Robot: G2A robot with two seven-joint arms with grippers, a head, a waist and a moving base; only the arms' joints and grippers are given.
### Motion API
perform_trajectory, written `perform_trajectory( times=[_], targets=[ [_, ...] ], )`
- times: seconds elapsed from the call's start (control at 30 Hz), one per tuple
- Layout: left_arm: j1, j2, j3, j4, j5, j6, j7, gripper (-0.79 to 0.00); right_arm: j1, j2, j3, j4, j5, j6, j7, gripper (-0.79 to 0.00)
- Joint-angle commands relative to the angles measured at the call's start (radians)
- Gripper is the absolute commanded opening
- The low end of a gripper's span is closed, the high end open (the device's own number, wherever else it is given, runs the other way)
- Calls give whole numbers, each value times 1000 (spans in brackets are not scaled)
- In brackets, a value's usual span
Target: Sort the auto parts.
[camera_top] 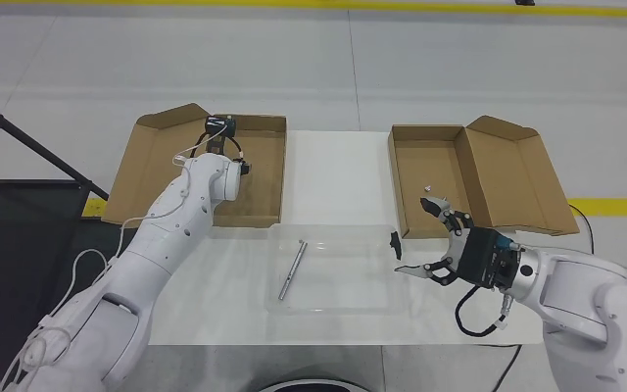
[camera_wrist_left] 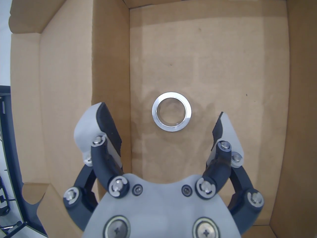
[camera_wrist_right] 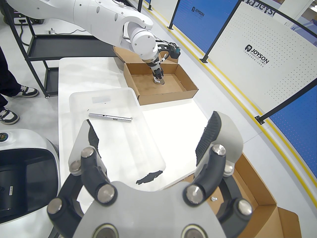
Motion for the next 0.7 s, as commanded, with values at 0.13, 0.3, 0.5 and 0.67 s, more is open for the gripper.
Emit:
perform_trajectory(
  times=[0.13,0.3,0.5,0.67],
  targets=[
    [0,0,0,0,0,0,0,0,0,0,0,0,0,0,0,0],
    [0,0,0,0,0,0,0,0,0,0,0,0,0,0,0,0],
    [0,0,0,0,0,0,0,0,0,0,0,0,0,0,0,0],
    [24,6,-64,-63,-62,-39,113,0,-5,5,-12,-57,-41,0,29,0]
  ],
)
